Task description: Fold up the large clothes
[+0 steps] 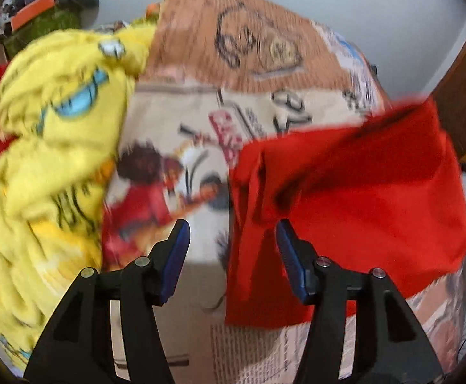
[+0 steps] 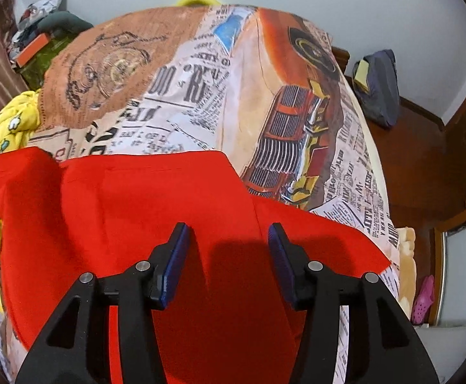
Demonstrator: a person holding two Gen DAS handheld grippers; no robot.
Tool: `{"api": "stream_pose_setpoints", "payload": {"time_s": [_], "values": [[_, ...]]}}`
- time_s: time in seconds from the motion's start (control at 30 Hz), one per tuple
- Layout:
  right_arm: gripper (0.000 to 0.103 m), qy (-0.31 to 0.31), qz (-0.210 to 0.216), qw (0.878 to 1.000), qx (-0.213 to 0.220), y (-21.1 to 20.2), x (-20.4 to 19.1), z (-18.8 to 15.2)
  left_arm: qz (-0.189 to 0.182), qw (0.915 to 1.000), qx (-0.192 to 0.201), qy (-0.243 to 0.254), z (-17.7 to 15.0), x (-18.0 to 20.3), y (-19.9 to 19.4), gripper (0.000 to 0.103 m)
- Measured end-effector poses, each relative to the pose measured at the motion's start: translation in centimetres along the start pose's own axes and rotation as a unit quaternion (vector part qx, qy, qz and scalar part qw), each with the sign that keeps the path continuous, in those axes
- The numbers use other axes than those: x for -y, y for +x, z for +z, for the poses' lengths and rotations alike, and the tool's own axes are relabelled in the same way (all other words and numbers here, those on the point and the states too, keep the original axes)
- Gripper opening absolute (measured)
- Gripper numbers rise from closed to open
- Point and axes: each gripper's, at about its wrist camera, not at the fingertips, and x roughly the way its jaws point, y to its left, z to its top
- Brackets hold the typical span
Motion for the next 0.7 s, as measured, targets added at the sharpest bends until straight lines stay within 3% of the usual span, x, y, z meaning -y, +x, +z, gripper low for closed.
{"api": "stream_pose_setpoints", "payload": {"time_s": [0.2, 0.3, 0.47, 0.57, 0.63, 0.7], "values": [[0.049, -0.002, 0.008, 1.0, -0.007, 1.6, -0.4, 1.4, 0.01, 0.9993, -0.022, 0.028, -0.8, 1.2, 2.8, 0.055], [0.05, 0.015, 0.016, 1.0, -0.008, 2.7, -0.3, 2.4, 0.009, 0.9998, -0.003, 0.017, 0.7, 1.2, 3.5, 0.055], [0.05, 0.053, 0.046, 0.997, -0.022, 4.6, 0.3, 3.2, -0.027, 0.9989, 0.033, -0.02, 4.0, 1.0, 4.8, 0.055], [0.05, 0.073, 0.066, 0.995, -0.018, 5.2, 0.7, 3.4, -0.04, 0.9978, 0.051, -0.018, 5.8, 1.9, 5.6, 0.055], [0.03, 0.071, 0.087, 0.994, -0.013, 5.1, 0.4, 3.3, -0.045, 0.997, 0.063, -0.011, 6.8, 2.7, 6.0, 0.055], [0.023, 0.052, 0.068, 0.996, -0.003, 4.7, -0.3, 3.2, -0.042, 0.9969, 0.066, 0.004, 7.7, 3.7, 6.4, 0.048]]}}
